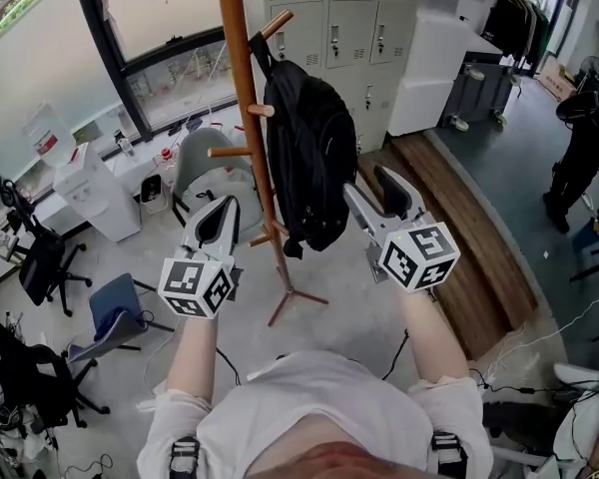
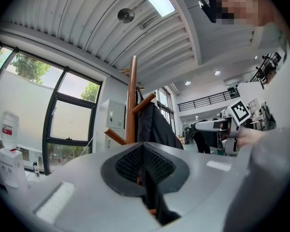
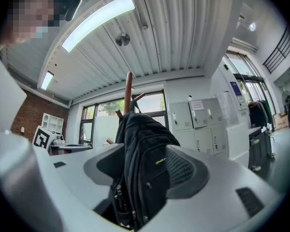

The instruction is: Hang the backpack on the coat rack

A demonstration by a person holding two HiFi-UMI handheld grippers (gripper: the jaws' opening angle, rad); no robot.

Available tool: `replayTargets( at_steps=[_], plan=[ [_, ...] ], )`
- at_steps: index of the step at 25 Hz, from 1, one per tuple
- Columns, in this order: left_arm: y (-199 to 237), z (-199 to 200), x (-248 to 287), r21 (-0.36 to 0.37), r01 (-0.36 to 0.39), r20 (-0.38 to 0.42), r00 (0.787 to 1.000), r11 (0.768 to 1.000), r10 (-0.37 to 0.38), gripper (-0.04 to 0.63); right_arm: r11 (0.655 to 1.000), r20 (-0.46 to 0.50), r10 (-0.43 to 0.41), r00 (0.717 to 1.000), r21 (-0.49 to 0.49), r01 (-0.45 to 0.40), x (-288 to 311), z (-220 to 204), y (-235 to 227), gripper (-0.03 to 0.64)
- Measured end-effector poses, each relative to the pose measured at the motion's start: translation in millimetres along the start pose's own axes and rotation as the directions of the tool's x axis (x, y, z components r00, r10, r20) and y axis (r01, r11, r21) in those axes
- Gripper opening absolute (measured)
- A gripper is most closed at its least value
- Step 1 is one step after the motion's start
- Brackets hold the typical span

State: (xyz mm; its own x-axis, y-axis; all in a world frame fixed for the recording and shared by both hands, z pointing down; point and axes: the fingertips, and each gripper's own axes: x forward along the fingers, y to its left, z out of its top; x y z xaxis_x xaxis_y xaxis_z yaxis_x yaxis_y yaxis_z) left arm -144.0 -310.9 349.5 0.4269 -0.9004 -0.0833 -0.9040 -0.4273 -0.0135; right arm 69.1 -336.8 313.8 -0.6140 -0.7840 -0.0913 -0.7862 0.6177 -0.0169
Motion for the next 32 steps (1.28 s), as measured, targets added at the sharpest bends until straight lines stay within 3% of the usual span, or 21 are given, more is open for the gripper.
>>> replayTargets(
  at_steps=[1, 5, 8, 12, 18, 26, 32],
  plan=[
    [-1.4, -4.0, 0.0, -0.002, -0.002, -0.002, 1.0, 1.0, 0.002, 0.008, 1.0, 0.011, -0.009, 1.0, -0.002, 0.009, -4.2, -1.6, -1.7, 0.258],
    [-6.5, -20.5, -2.5, -0.011, -0.016, -0.008, 1.0, 1.0, 0.016, 0.008, 0.996, 0.04, -0.073, 0.997, -0.05, 0.075, -19.8, -11.9, -7.8, 0.083],
    [-9.8, -33.3, -5.9, -0.038, -0.025, -0.009, 1.0, 0.999, 0.024, 0.008, 0.991, 0.032, -0.105, 0.994, -0.083, 0.108, -26.0, -24.6, -9.0, 0.019],
    [-12.8, -50.2, -11.7, -0.07, -0.041, 0.0, 0.999, 0.997, 0.041, 0.008, 0.985, 0.03, -0.155, 0.987, -0.064, 0.157, -34.8, -45.7, -14.3, 0.009],
    [-19.2, -83.7, -15.9, -0.015, -0.024, -0.008, 1.0, 1.0, 0.024, 0.008, 0.979, -0.017, -0.2, 0.98, -0.048, 0.199, -43.8, -84.8, -14.9, 0.009],
    [-23.3, -130.3, -15.8, -0.118, -0.033, -0.018, 0.999, 0.993, 0.031, 0.008, 0.966, -0.082, -0.257, 0.963, -0.025, 0.256, -41.5, -141.1, -20.2, 0.009],
    [-23.9, -161.7, -17.0, -0.074, -0.057, -0.068, 0.996, 0.996, 0.052, 0.008, 0.964, -0.132, -0.265, 0.955, -0.009, 0.267, -44.0, -174.1, -22.2, 0.009]
  ],
)
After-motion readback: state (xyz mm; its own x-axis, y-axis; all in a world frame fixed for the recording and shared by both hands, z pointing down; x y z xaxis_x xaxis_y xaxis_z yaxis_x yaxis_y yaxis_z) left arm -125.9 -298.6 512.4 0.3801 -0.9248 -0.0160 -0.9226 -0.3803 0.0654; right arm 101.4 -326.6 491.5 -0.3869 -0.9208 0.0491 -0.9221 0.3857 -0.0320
